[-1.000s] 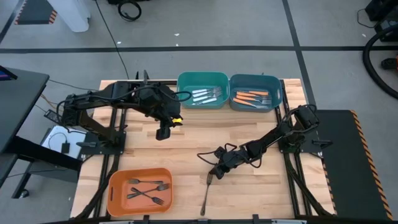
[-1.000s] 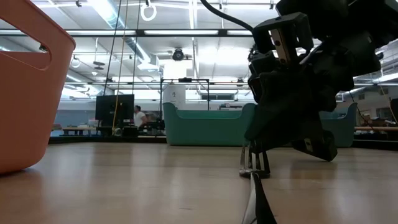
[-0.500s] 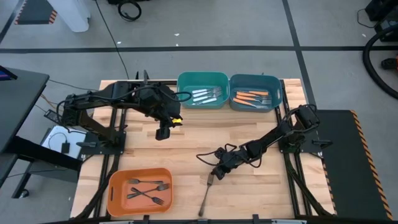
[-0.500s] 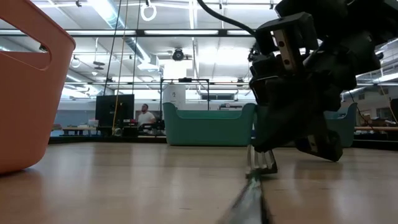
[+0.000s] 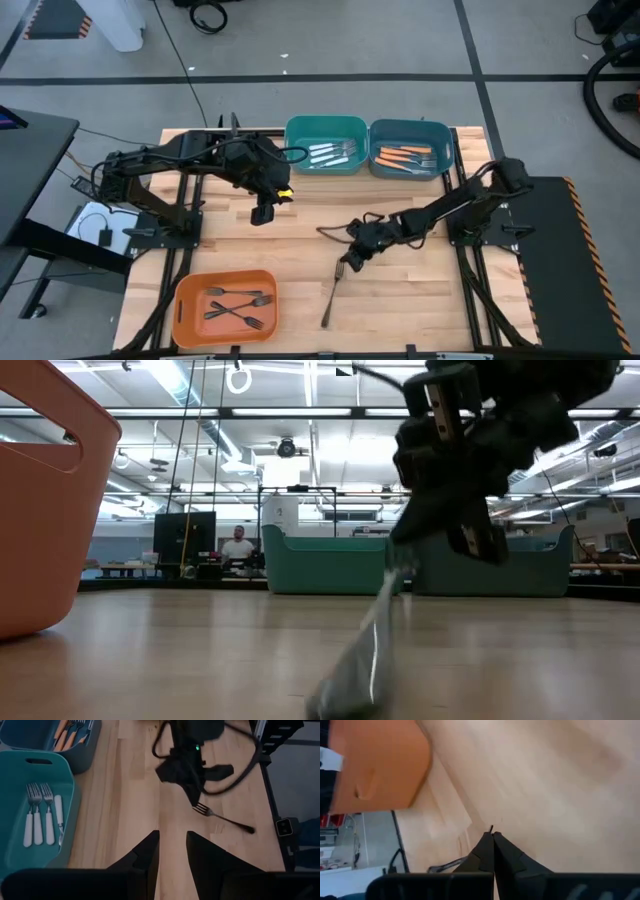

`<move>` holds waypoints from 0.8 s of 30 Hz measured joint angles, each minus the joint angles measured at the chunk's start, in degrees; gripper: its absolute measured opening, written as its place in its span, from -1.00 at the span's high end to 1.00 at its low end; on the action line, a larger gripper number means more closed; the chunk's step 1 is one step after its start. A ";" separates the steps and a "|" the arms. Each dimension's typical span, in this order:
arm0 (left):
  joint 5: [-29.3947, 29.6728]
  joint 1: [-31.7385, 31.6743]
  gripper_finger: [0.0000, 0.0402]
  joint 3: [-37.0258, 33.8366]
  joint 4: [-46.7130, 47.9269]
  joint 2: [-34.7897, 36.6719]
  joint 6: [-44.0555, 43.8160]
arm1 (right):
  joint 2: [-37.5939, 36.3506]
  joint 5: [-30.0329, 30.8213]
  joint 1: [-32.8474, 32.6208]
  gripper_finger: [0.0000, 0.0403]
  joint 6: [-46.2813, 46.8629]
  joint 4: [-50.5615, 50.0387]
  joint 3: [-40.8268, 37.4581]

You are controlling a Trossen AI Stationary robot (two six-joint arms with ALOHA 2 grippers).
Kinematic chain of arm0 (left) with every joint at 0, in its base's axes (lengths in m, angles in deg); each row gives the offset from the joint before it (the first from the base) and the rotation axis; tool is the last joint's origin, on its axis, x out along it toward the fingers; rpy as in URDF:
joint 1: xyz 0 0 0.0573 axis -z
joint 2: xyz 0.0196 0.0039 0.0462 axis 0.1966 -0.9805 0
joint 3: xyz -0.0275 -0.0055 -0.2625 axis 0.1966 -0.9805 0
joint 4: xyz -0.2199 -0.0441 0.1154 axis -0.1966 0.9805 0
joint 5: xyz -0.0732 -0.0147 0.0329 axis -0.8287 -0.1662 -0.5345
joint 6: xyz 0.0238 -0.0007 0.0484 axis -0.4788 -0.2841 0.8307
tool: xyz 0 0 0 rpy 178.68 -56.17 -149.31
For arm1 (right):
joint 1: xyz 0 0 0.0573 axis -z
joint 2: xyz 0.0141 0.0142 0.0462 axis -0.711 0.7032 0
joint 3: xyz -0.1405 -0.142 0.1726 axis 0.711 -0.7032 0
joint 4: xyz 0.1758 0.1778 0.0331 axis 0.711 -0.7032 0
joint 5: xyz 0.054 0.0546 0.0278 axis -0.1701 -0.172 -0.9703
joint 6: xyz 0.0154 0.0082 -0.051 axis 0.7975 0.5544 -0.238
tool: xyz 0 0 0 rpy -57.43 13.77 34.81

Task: Sort silverware by color (type)
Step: Put the black fork into the orange bin

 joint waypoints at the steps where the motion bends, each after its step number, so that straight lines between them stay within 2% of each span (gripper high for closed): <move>1: 0.00 0.00 0.48 0.00 0.00 0.00 -0.55 | -1.59 0.00 0.68 0.99 -1.20 -1.13 0.00; 8: -0.04 0.00 0.48 0.00 1.40 0.00 -3.73 | -12.49 0.92 4.20 1.00 -7.56 -9.77 0.02; 12: -0.04 0.00 0.43 0.00 1.95 -0.76 -5.55 | -17.11 1.99 5.57 1.00 -9.75 -11.44 0.02; 19: -2.08 0.15 0.21 -0.04 2.80 -7.74 -8.34 | -24.25 3.28 7.46 1.00 -15.42 -12.12 0.06; 22: -2.29 0.17 0.18 -0.07 0.94 -11.02 -8.32 | -27.56 3.06 8.67 1.00 -18.01 -12.48 0.07; 24: -5.11 0.15 0.18 -0.07 -2.77 -12.95 -8.29 | -30.12 3.04 9.54 1.00 -19.96 -12.51 0.07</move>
